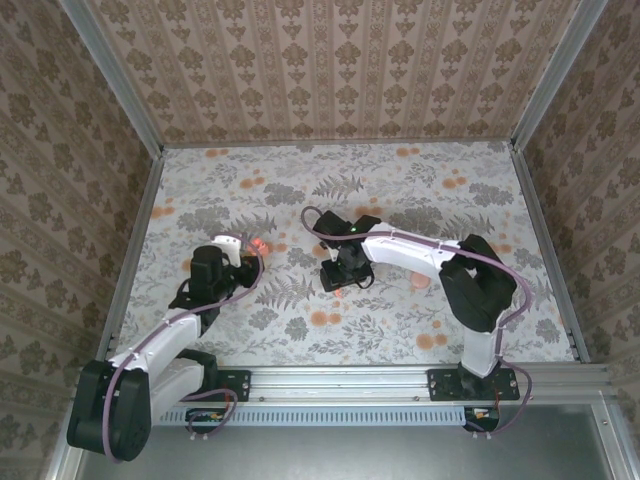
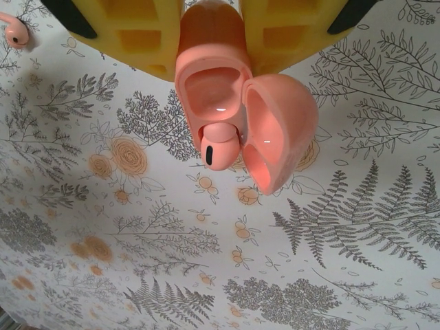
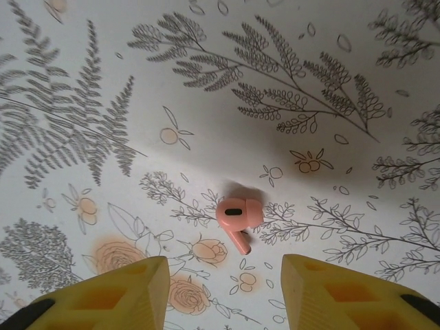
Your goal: Insert the wireless bluetooth earbuds into the charging case
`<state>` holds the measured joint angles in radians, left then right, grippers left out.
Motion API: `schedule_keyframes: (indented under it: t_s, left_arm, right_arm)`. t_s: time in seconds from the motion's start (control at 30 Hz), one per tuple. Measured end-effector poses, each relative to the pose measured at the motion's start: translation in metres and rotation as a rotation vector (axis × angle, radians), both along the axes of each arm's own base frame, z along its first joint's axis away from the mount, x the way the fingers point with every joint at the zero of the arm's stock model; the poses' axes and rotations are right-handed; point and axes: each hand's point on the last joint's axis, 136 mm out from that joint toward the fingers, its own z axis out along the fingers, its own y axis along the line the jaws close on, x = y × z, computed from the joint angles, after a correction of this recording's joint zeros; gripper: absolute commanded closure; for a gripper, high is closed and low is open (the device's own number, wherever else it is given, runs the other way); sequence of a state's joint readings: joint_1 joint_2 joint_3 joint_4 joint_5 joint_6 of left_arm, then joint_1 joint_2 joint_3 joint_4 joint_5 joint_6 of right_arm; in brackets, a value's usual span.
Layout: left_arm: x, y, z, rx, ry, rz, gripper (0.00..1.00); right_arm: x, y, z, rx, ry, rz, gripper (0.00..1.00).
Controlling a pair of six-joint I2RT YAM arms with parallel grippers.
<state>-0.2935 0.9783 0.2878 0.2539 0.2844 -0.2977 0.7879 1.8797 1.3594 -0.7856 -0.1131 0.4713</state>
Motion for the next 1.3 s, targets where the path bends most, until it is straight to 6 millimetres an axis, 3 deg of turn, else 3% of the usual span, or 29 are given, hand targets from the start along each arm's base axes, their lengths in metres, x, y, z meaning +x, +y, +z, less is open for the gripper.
schedule_keyframes:
  t_s: [0.4, 0.63, 0.93, 1.3]
  left_arm:
    - [-0.001, -0.001, -0.001, 0.004, -0.001, -0.009, 0.85]
    - [-0.001, -0.003, 0.000, 0.005, 0.002, -0.014, 0.85]
    - [-0.001, -0.003, 0.000, 0.006, 0.005, -0.014, 0.85]
    - [-0.002, -0.008, -0.007, 0.013, 0.020, -0.040, 0.85]
  right_arm:
    - [-0.001, 0.001, -0.027, -0.046, 0.058, 0.002, 0.54]
    - [-0.001, 0.001, -0.037, -0.063, 0.072, 0.006, 0.60]
    - [0.000, -0.001, -0.038, -0.072, 0.077, 0.003, 0.72]
    - [0.007, 0.003, -0.033, -0.034, 0.031, 0.005, 0.75]
